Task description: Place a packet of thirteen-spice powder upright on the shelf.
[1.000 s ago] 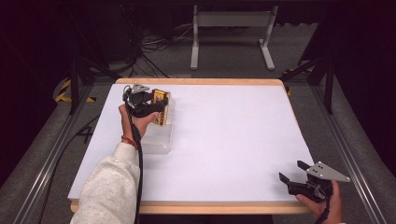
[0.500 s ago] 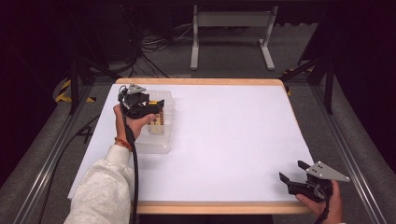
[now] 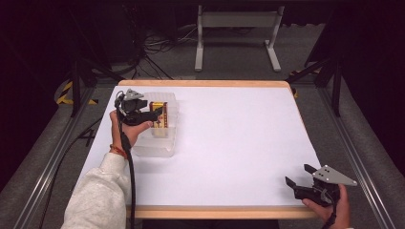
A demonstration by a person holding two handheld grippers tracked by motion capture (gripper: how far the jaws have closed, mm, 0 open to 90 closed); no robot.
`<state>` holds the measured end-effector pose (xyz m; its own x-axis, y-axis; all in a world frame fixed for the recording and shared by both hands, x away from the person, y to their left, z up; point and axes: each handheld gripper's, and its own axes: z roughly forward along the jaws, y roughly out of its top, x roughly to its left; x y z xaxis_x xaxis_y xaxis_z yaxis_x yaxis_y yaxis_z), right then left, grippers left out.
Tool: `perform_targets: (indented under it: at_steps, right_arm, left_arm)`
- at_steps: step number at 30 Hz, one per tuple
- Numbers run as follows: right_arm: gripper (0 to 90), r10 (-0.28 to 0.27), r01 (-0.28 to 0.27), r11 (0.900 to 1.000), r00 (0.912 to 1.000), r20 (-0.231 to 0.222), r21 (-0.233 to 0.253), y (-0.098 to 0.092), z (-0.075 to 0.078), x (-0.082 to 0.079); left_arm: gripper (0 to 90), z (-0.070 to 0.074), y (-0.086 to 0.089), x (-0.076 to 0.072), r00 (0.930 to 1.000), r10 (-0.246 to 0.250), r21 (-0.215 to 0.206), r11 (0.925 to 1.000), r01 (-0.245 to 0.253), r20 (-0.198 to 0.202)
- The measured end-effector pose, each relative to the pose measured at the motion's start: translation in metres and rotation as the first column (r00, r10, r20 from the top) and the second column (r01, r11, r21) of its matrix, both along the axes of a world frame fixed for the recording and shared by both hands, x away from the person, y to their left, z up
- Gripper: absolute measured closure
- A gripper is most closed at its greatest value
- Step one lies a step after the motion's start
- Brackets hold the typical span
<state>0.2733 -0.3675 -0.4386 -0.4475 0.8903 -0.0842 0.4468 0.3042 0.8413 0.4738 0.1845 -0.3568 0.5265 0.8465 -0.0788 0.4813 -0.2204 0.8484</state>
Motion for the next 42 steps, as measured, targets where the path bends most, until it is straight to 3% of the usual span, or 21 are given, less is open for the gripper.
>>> perform_targets:
  at_steps: [5,16,19,30,37,42]
  right_arm:
    - [16.6,0.006,-0.006,1.0,1.0,-0.001,-0.006,0.001,0.0,0.0]
    - [16.8,0.006,-0.006,1.0,1.0,-0.003,-0.014,0.002,0.0,0.0]
    - [16.8,0.007,-0.007,1.0,1.0,-0.003,-0.015,0.003,0.0,0.001]
    - [16.8,0.008,-0.008,1.0,1.0,-0.005,-0.02,0.003,0.0,0.0]
    - [16.8,0.009,-0.009,1.0,0.9999,-0.006,-0.025,0.003,0.0,0.0]
    - [17.1,0.011,-0.011,1.0,0.9999,-0.008,-0.026,0.003,0.0,0.0]
  left_arm:
    - [26.5,0.001,0.0,-0.004,0.9997,-0.023,0.023,0.9995,0.023,0.006]
    - [16.2,0.004,0.008,-0.012,0.9987,-0.028,-0.014,0.9995,0.028,0.042]
    - [13.9,0.006,0.011,-0.015,0.9978,-0.029,-0.043,0.9986,0.032,0.059]
    - [12.5,0.012,0.011,-0.03,0.9934,-0.072,-0.059,0.9953,0.077,0.089]
    - [11.7,0.015,0.006,-0.038,0.9897,-0.097,-0.052,0.9933,0.103,0.105]
    - [14.1,0.018,0.0,-0.043,0.9851,-0.126,-0.026,0.9911,0.13,0.117]
